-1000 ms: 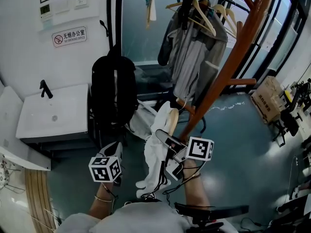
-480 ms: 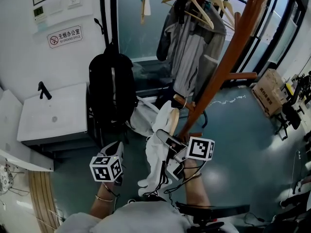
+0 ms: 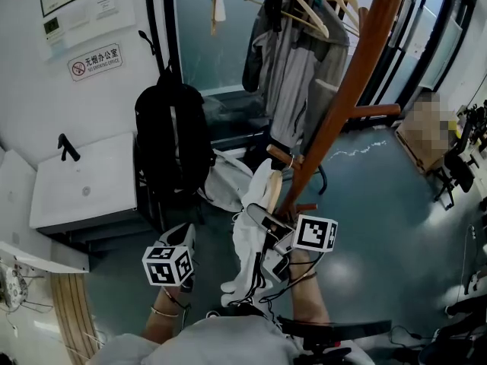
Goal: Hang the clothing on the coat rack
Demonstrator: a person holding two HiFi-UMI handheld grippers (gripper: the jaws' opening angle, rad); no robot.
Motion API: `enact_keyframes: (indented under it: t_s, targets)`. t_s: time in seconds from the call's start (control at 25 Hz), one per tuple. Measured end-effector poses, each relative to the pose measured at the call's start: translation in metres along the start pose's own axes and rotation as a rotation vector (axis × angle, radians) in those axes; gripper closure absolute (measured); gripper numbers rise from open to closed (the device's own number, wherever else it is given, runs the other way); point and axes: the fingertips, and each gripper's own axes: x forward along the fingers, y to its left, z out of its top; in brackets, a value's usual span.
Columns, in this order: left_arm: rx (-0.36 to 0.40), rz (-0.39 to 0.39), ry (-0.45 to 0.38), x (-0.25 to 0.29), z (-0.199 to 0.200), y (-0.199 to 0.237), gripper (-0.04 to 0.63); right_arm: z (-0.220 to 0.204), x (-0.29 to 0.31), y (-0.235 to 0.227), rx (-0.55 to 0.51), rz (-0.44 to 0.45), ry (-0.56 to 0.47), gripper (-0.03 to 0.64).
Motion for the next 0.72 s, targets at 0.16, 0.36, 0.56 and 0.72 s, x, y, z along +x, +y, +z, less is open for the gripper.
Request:
enact_keyframes:
  t_s: [0.16,0.36,0.56,0.72]
  targets:
    - [0.009,-0.005,0.010,0.003,-0.001,-0.001,0.586,-0.004,-0.004,-0.009,0.033,-0.029,-0.005,0.545]
    - [0.023,-0.023,0.013,0.008,0.000,-0.010,0.588,-0.002,-0.010,-0.014,0.044,-0.038,-0.016,0.545]
    - [0.032,-0.037,0.025,0.013,-0.002,-0.016,0.588,0.001,-0.014,-0.019,0.054,-0.041,-0.024,0.545]
    - [0.039,-0.041,0.032,0.016,-0.004,-0.019,0.587,0.001,-0.017,-0.023,0.062,-0.046,-0.027,0.545]
